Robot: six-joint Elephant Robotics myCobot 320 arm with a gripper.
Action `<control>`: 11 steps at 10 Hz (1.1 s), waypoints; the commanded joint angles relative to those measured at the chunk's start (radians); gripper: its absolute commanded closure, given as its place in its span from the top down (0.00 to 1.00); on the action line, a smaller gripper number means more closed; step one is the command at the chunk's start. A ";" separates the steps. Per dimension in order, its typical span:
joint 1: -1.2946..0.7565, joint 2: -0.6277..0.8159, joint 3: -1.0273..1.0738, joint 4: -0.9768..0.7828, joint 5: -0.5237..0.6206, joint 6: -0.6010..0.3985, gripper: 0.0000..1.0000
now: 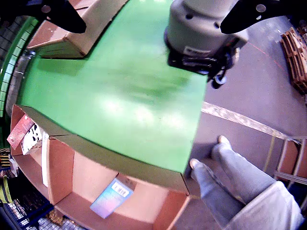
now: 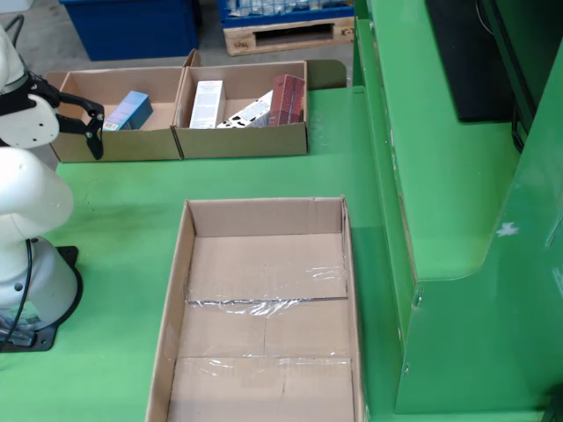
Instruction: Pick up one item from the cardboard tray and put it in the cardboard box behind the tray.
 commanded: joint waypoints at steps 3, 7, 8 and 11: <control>-0.639 0.176 1.539 -0.980 -0.507 -0.042 1.00; -0.639 0.176 1.538 -0.980 -0.507 -0.042 1.00; -0.639 0.176 1.538 -0.980 -0.507 -0.042 1.00; -0.639 0.176 1.539 -0.980 -0.507 -0.042 1.00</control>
